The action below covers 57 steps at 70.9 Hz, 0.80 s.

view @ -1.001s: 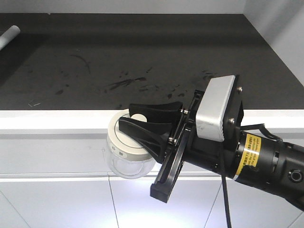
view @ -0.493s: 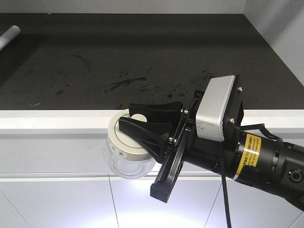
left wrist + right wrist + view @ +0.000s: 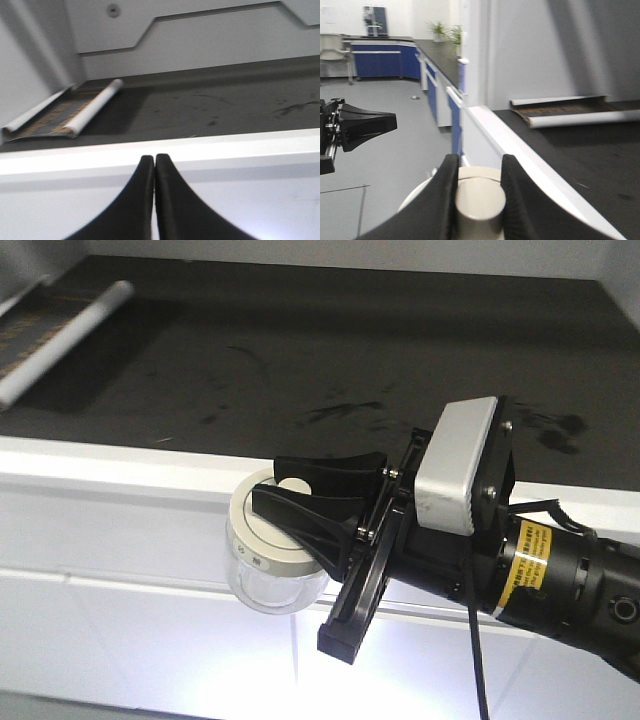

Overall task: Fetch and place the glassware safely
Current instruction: 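Hold the jar in the right gripper while the base drives to another counter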

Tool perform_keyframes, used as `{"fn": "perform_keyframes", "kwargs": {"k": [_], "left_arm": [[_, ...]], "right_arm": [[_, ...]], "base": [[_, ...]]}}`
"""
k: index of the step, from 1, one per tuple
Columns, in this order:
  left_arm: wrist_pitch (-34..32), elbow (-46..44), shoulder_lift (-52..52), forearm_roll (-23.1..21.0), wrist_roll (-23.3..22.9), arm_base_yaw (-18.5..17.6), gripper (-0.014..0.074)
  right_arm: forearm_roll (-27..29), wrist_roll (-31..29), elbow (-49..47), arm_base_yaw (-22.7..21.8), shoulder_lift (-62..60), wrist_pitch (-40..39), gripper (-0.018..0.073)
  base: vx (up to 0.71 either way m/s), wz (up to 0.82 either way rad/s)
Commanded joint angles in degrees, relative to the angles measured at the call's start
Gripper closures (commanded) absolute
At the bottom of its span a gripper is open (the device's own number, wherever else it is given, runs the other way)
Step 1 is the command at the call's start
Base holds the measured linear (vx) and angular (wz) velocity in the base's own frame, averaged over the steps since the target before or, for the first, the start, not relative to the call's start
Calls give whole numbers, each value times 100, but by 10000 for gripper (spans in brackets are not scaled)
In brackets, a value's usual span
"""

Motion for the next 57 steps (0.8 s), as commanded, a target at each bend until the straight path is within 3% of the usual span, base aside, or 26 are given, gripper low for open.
{"fn": "perform_keyframes", "kwargs": {"k": [1,57], "left_arm": [[-406,-150,52,-19,-64,-7,603],[-406,-150,52,-19,-64,-7,603]], "right_arm": [[226,-22,-177,3,-167,-475,563],[226,-21,-177,3,-167,-466,563]], "base": [[-1,61],[2,80]]}}
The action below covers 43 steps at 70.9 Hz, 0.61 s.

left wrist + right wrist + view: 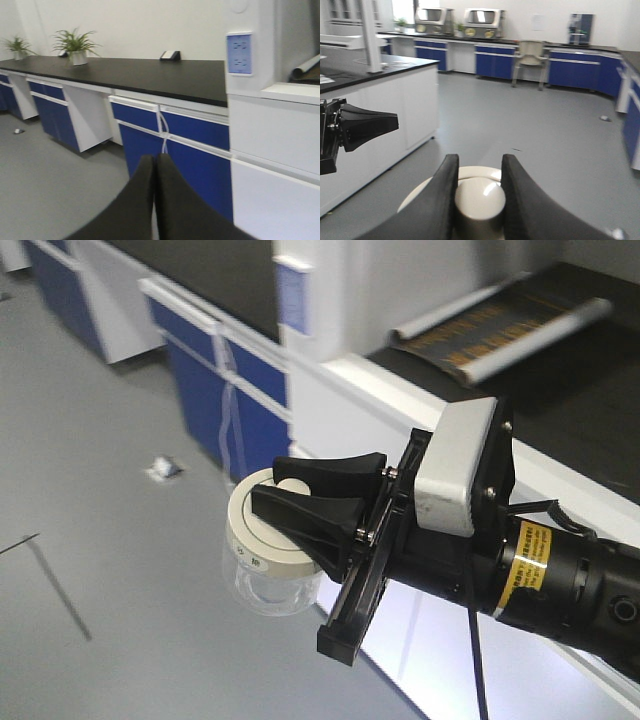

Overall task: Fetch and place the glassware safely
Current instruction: 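Hold the jar in the right gripper while the base drives to another counter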

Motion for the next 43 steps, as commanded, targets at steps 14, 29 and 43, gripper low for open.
{"fn": "perform_keyframes", "kwargs": {"k": [14,29,43], "left_arm": [[-406,-150,52,-19,-64,-7,603],[-406,-150,52,-19,-64,-7,603],[-406,-150,52,-19,-64,-7,603]], "right_arm": [[226,-21,-177,3,-155,-432,563],[226,-21,-177,3,-155,-438,563],[226,-21,-177,3,-155,-438,563]], "base": [[11,72],[16,75],[21,84]]}}
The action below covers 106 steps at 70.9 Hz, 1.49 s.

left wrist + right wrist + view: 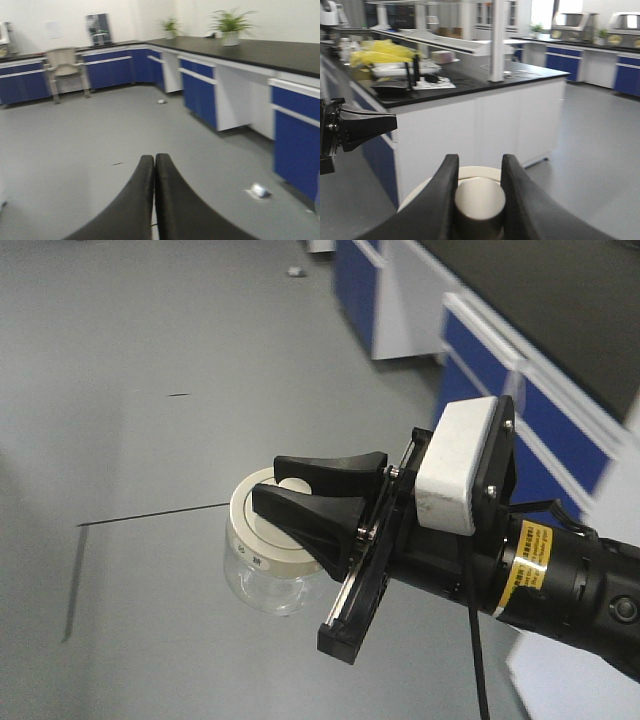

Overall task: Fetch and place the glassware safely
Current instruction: 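Hold the jar in the right gripper while the base drives to another counter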

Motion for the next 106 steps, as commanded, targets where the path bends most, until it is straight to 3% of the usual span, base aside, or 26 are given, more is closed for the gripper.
{"fn": "perform_keyframes", "kwargs": {"k": [1,45,106], "left_arm": [[-406,-150,52,-19,-59,-7,603],[-406,-150,52,-19,-59,-7,603],[-406,-150,52,-19,-59,-7,603]], "right_arm": [[231,-21,-177,3,-155,-448,563],[230,-21,-177,3,-155,-448,563],[230,-21,-177,3,-155,-448,563]], "base": [[23,87],[27,65],[44,-7]]}}
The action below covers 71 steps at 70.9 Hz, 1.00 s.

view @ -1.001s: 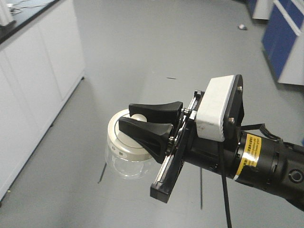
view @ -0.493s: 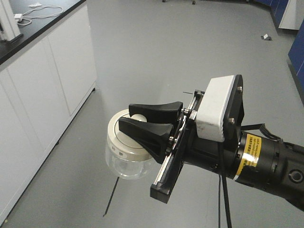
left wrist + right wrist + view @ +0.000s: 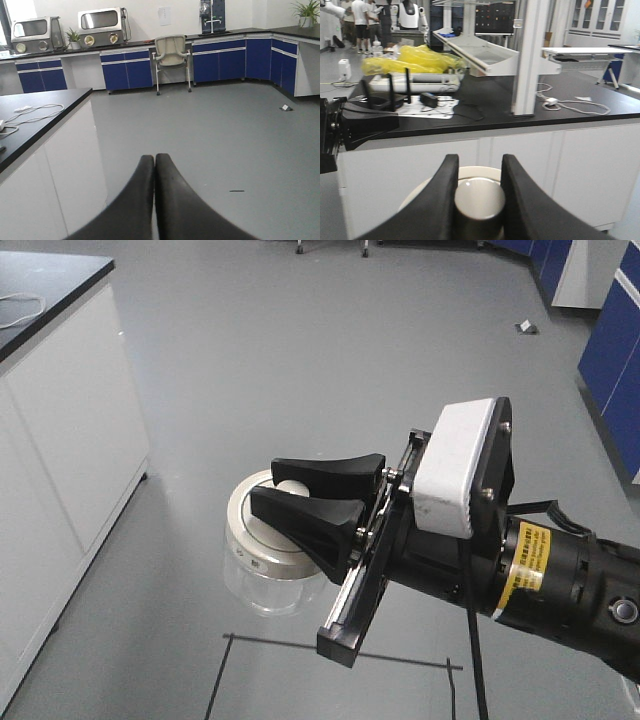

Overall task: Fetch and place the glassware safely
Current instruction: 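Hold the jar in the right gripper while the base drives to another counter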

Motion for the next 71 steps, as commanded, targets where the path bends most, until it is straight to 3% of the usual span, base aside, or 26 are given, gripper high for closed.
{"fn": "perform_keyframes", "kwargs": {"k": [1,71], "left_arm": [[-406,-150,52,-19,-54,-7,603],[-406,-150,52,-19,-54,-7,603]], "right_arm": [[244,-21,-177,3,-155,-443,563],[242,-21,-177,3,-155,-443,563]], "base": [[49,-20],[52,-10]]}}
